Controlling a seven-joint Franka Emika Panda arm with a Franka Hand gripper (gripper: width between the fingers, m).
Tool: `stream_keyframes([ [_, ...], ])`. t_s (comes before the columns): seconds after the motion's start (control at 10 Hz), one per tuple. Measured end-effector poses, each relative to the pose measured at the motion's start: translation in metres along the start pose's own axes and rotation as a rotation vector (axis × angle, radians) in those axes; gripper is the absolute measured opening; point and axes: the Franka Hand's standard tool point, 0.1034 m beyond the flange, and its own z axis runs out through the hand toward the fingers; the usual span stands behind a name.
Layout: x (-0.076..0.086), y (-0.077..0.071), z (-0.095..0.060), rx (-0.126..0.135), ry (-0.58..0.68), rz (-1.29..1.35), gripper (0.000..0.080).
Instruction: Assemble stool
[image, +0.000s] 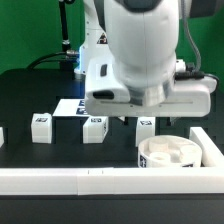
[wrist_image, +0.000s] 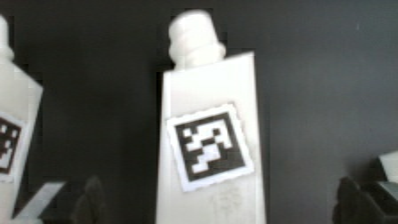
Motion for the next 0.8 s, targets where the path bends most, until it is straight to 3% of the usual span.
stream_keyframes([
  [0.3,-0.006,0.006,0.016,-0.013,-0.277,-0.002,0.0649],
  [0.4,-0.001,0.006,0.021,-0.015,-0.315,-0.004,0.0649],
  [0.8,0.005,0.005,0.026,-0.014,-0.293,-0.005,0.0649],
])
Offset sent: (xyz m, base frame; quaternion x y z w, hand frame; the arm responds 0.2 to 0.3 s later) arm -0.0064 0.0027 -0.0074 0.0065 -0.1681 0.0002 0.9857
